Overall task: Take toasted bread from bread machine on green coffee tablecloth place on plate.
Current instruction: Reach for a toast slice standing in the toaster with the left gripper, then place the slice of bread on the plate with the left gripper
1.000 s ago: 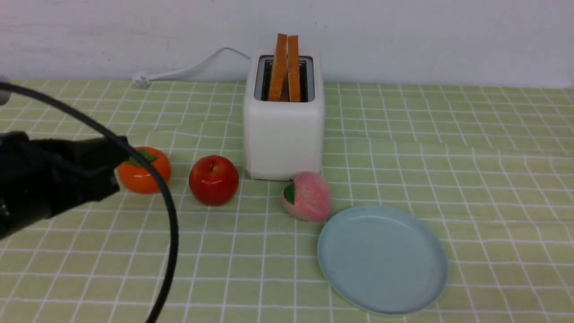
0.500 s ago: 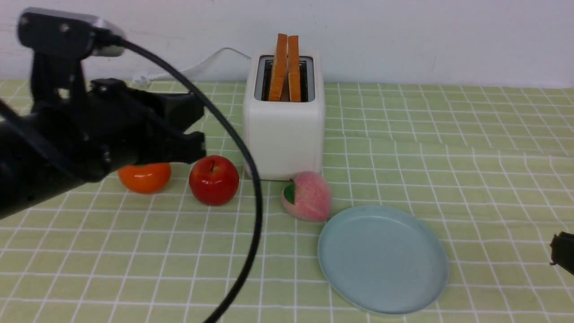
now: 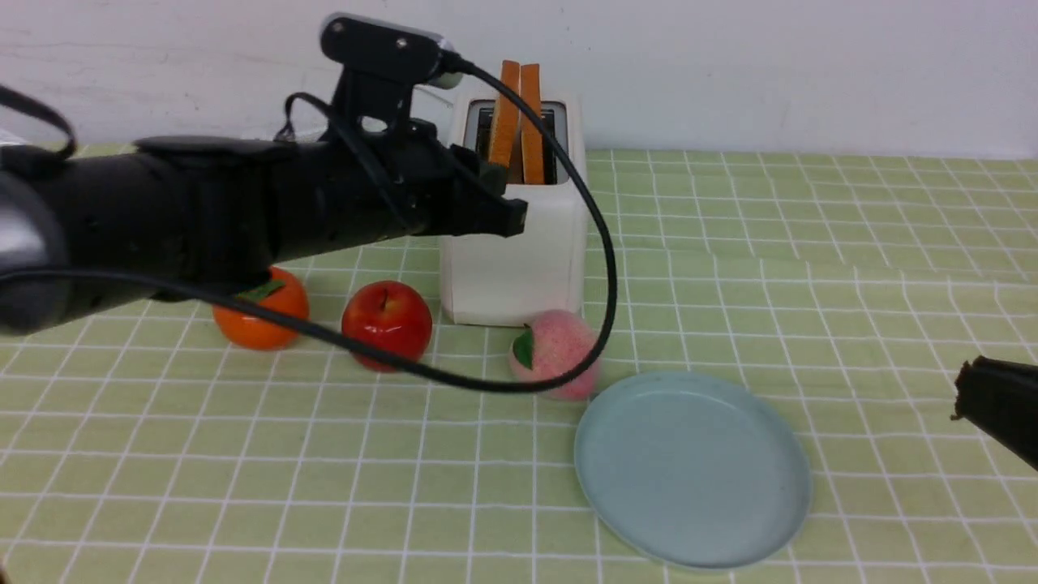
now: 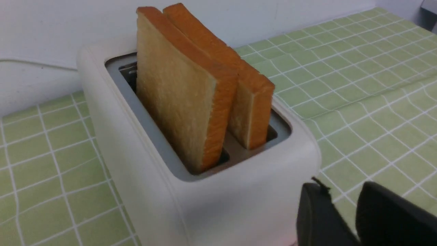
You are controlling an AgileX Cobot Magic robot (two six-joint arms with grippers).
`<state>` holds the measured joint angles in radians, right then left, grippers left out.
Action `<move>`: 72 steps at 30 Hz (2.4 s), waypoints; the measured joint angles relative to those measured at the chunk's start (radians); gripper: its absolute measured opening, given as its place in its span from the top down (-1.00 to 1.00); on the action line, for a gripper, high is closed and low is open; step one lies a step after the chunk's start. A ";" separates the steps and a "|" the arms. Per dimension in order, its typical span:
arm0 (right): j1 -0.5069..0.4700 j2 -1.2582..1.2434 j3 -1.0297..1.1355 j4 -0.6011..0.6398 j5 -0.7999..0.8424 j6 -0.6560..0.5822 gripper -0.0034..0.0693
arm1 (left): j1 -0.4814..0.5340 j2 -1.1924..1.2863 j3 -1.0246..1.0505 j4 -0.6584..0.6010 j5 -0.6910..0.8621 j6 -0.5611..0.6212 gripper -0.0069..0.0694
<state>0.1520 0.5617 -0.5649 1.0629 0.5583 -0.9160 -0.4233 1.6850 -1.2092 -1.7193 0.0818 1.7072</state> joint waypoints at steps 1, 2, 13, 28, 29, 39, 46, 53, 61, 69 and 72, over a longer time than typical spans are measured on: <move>0.000 0.000 0.000 0.001 0.001 -0.005 0.90 | 0.000 0.030 -0.027 0.000 -0.016 0.000 0.14; 0.000 0.000 0.000 0.003 0.006 -0.010 0.90 | 0.000 0.068 -0.064 -0.001 -0.048 0.000 -0.01; 0.000 0.003 0.000 0.008 0.031 -0.018 0.89 | 0.000 0.252 -0.255 -0.014 -0.143 0.003 -0.23; 0.000 0.003 0.000 0.008 0.034 -0.018 0.85 | 0.000 0.348 -0.390 -0.015 -0.191 0.075 0.00; 0.000 0.003 0.000 0.008 0.034 -0.018 0.85 | 0.000 0.348 -0.399 -0.016 -0.194 0.075 0.00; 0.000 0.003 0.000 0.008 0.035 -0.018 0.83 | 0.001 0.379 -0.454 -0.016 -0.202 0.075 0.04; 0.000 0.003 0.000 0.008 0.039 -0.018 0.82 | 0.004 0.402 -0.469 -0.019 -0.211 0.075 0.41; 0.000 0.003 0.000 0.008 0.036 -0.018 0.83 | 0.004 0.395 -0.469 -0.023 -0.215 0.075 0.56; 0.000 0.003 0.000 0.008 0.006 -0.018 0.92 | 0.004 0.251 -0.468 -0.025 -0.228 0.075 0.56; 0.000 0.003 -0.017 0.008 -0.008 -0.017 0.92 | 0.005 0.018 -0.459 -0.025 -0.148 0.003 0.56; 0.000 0.003 -0.026 0.009 -0.002 0.008 0.92 | -0.009 -0.044 -0.428 -0.024 -0.060 -0.059 0.56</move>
<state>0.1520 0.5646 -0.5905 1.0716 0.5565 -0.9080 -0.4320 1.6410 -1.6377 -1.7429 0.0218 1.6485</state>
